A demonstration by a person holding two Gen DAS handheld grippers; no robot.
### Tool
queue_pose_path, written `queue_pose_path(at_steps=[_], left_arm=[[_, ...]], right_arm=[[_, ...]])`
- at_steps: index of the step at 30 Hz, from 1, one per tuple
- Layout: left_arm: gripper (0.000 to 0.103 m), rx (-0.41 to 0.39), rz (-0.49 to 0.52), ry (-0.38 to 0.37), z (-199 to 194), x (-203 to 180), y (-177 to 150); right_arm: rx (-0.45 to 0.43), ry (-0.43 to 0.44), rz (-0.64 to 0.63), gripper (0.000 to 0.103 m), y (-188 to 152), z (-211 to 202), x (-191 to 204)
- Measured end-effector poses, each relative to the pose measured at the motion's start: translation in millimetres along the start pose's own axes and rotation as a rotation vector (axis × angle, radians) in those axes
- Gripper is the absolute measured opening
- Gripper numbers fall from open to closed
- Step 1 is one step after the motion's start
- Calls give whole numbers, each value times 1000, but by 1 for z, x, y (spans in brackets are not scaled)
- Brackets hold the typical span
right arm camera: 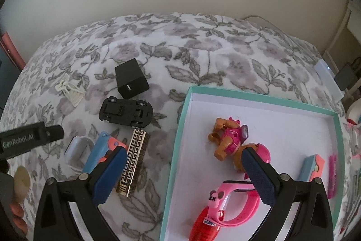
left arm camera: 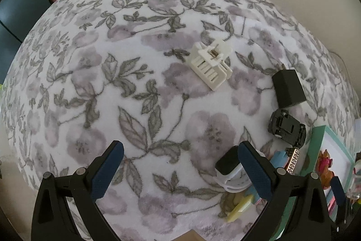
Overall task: Organize rigid objects
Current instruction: 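Grasp the white watch with the left gripper while the right gripper approaches the gold comb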
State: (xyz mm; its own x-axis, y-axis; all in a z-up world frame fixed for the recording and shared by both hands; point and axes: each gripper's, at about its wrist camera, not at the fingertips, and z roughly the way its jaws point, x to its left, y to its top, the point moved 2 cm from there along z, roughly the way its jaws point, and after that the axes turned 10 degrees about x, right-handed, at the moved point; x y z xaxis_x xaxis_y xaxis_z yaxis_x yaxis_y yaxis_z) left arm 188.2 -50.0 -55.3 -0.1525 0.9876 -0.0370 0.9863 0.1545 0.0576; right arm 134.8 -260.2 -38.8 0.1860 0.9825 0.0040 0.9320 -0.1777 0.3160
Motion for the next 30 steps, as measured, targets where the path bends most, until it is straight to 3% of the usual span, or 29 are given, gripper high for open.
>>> queue_pose_path(at_steps=[6,10,19,23,30], left_arm=[[101,33,37,-35,13,-12,-3],[101,57,102,11,23,-29,-6],[102,86,93,93,50,-41,-10],[102,67,62,75,52,-41,-12],[103,20,59,163,41,-31,-12]], right_arm=[[-3,12,1,103,5,2,3],[-1,20,6,103,6,5,2],[3,30,27,103,4,7,-6],[6,30,24,103,4,7,-5],[4,28,21,103,2,6,-5]])
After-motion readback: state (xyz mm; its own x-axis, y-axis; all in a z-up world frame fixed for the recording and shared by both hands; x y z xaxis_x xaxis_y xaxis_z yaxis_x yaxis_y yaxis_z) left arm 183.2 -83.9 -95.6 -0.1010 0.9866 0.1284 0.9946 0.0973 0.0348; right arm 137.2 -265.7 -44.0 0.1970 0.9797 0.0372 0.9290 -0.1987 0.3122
